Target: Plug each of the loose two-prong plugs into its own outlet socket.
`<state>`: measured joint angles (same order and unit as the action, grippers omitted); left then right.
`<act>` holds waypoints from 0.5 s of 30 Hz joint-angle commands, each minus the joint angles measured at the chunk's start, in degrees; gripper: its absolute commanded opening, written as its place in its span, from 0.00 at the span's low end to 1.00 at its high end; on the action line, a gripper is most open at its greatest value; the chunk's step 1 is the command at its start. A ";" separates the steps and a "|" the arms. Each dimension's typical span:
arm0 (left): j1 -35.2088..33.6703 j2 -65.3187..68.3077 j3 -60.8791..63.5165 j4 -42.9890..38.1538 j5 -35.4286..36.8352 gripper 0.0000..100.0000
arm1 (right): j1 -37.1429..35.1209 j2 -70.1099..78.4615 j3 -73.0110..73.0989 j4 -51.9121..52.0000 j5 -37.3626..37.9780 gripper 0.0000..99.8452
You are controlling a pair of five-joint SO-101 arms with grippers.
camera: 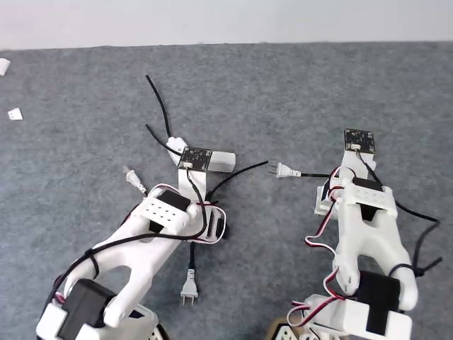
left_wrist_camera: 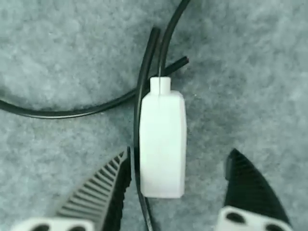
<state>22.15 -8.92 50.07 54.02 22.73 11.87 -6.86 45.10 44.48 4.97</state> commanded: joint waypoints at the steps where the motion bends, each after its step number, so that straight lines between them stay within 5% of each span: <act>1: -0.88 -2.11 -2.15 1.14 -3.16 0.29 | -0.48 -0.13 -2.90 -0.48 0.70 0.01; 15: -3.43 -2.11 -13.41 3.69 -28.40 0.02 | -0.48 -0.13 -2.90 -0.57 0.70 0.01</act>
<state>19.34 -8.92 40.57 56.84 -1.19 11.87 -6.86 45.10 44.48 4.97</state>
